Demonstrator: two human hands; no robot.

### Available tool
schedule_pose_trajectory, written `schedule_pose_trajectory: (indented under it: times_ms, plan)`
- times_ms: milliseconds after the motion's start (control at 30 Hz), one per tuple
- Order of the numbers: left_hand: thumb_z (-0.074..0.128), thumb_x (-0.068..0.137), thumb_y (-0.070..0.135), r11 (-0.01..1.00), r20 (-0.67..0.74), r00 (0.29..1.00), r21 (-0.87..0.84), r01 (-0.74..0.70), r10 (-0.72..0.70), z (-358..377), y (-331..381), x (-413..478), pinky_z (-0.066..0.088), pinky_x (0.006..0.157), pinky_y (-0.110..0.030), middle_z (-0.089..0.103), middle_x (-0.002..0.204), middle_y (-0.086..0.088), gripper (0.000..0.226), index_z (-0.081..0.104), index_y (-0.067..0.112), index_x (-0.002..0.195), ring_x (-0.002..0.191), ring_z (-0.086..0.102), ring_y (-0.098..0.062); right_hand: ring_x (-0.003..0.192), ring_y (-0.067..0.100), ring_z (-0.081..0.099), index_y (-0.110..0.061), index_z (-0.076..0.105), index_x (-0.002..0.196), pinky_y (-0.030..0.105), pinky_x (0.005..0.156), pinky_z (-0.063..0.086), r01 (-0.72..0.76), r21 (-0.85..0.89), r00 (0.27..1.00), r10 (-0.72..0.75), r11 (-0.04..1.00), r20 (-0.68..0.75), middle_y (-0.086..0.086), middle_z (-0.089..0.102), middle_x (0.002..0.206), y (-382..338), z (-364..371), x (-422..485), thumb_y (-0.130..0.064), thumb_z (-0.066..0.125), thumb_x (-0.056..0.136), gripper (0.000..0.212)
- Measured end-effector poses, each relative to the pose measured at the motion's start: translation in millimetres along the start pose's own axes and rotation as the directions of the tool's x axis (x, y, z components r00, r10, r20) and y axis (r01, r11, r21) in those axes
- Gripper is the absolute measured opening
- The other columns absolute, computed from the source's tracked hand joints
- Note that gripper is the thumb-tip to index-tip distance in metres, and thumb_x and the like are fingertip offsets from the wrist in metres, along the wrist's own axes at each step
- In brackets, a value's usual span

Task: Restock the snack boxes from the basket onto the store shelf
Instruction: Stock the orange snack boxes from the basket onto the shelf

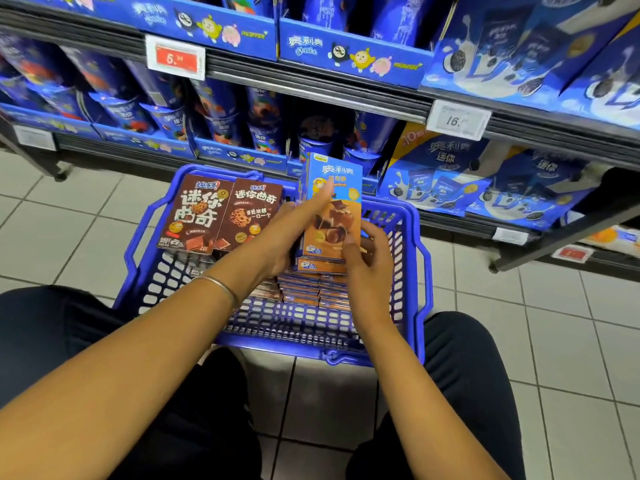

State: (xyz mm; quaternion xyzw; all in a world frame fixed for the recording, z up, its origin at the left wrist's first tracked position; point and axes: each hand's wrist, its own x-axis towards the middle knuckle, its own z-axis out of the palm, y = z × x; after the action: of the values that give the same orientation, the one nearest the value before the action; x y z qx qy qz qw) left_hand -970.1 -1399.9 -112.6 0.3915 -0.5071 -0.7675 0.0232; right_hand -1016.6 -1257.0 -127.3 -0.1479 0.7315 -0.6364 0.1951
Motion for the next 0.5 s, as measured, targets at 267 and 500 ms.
schedule_pose_trajectory:
  times_ms: [267,500]
  plan:
    - [0.072,0.094,0.04,0.976,-0.067,0.997,-0.213,-0.046,0.032,-9.8,14.7,-6.4,0.065,0.073,-0.039,0.078,0.112,-0.016,0.035,0.075,0.012,0.114,0.093,0.077,-0.03,0.085,0.029,0.071,-0.009,0.061,0.099,0.033,0.061,0.058,-0.509,0.453,0.718,0.651,0.732,-0.245,0.009,0.071,0.096,34.8,-17.8,4.4,-0.023,0.06,0.1,0.015]
    - [0.073,0.094,0.04,0.982,0.002,1.0,-0.188,-0.003,0.004,-4.6,8.7,-7.2,0.064,0.085,-0.042,0.078,0.114,-0.016,0.033,0.077,0.012,0.111,0.098,0.076,-0.031,0.104,0.035,0.065,-0.012,0.063,0.114,0.049,0.1,0.048,-0.842,0.476,0.328,0.941,0.254,0.077,0.014,0.067,0.113,56.6,-26.1,17.1,-0.057,0.064,0.089,0.051]
